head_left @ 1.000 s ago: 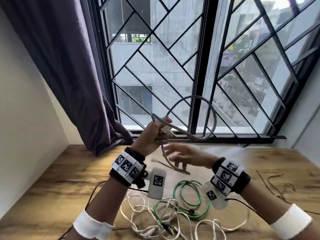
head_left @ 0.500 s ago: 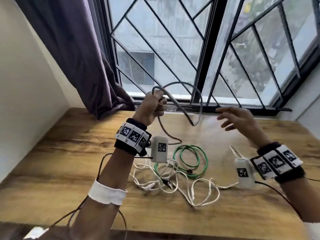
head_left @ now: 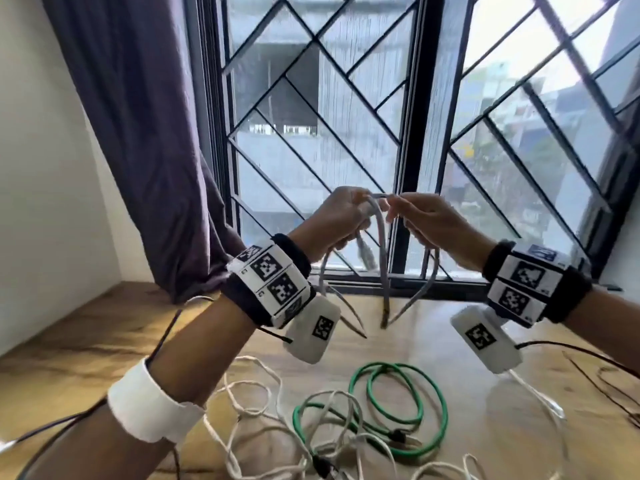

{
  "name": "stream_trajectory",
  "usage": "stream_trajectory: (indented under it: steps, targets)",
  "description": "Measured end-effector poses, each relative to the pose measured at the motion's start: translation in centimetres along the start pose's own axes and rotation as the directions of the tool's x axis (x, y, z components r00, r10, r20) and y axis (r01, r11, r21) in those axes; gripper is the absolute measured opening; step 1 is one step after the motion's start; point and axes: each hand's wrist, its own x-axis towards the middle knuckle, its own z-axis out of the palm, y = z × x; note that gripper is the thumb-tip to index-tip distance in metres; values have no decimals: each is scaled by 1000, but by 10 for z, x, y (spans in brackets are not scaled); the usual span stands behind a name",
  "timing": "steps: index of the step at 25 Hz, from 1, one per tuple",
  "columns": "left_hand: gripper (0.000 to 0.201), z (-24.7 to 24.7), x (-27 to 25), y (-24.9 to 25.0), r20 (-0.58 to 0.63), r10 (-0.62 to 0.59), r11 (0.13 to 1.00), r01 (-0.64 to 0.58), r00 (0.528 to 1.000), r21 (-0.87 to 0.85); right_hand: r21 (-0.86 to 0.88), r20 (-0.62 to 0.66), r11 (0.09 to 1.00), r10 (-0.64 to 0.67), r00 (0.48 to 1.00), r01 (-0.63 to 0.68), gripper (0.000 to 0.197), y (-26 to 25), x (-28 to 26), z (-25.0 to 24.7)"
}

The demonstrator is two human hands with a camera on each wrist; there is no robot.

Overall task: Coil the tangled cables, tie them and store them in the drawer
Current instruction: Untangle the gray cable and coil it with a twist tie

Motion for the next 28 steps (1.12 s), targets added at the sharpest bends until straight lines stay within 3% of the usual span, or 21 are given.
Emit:
stream_trajectory:
  steps: [2,5,7,9,11,13,15,18,19,21,22,24,25,26,28]
  targets:
    - [26,-6,-5,-7,5,112,991,-112,994,72,-17,-194,999,-48,980,45,35,13,3,-22]
    - [25,-15,-12,-23,-4,134,982,-133,991,137,-35,-515,999,-18,857,1,37,30,0,-69]
    - [25,-15,-18,-35,9,85,985,-85,996,148,26,-552,998,68,831,-64,34,41,-12,-90]
    - [21,-7,-25,-41,38,15,989,-20,999,147,5,-441,981,176,880,-194,28,48,-30,-93]
    - [14,9,-34,-40,-19,-13,993,15,1000,120,-162,-293,949,216,931,-271,23,55,-52,-73]
    - [13,29,-40,-34,-108,5,993,8,994,117,-358,-144,878,286,947,-319,19,64,-70,-41]
    - [15,47,-46,-28,-160,50,985,-22,986,171,-473,-4,800,417,909,-369,17,76,-85,-7]
    - [19,58,-45,-23,-173,121,960,-71,977,272,-505,178,750,575,799,-427,15,93,-97,31]
    - [21,58,-43,-21,-178,154,946,-93,972,311,-467,204,770,572,794,-435,12,93,-97,36]
    - [25,58,-38,-17,-201,225,907,-130,953,400,-295,103,858,465,879,-420,31,76,-91,36]
    - [27,59,-35,-16,-226,255,882,-131,940,452,-116,37,911,403,915,-396,45,62,-87,30]
    - [26,64,-29,-14,-296,316,805,-90,901,587,312,101,906,267,958,-285,64,24,-79,12]
    - [27,66,-26,-15,-337,343,763,-51,877,644,402,175,884,182,968,-239,66,5,-78,5]
    - [29,67,-23,-16,-374,366,735,-18,852,678,336,222,924,109,969,-181,62,-13,-78,0]
    - [29,62,-14,-21,-407,382,721,9,830,693,-58,238,998,37,970,-24,41,-34,-75,2]
